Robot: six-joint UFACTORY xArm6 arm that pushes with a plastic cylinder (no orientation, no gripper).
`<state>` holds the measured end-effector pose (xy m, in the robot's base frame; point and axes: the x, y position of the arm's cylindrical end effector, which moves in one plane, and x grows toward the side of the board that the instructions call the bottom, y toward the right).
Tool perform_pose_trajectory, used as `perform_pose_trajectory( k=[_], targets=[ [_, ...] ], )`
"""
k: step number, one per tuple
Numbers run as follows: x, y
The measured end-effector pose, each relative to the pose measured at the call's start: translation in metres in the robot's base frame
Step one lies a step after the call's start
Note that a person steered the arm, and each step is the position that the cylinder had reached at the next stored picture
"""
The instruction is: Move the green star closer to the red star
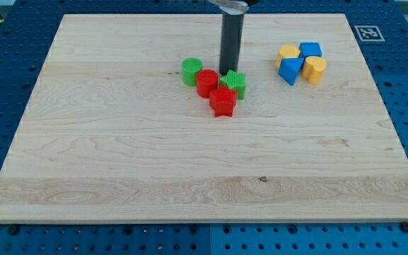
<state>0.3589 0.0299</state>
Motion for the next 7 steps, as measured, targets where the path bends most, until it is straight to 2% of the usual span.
perform_pose_trajectory(
  k=[2, 5, 7],
  targets=[
    [0.002, -0.014],
    [0.064, 0.069],
    [0.074, 0.079]
  ],
)
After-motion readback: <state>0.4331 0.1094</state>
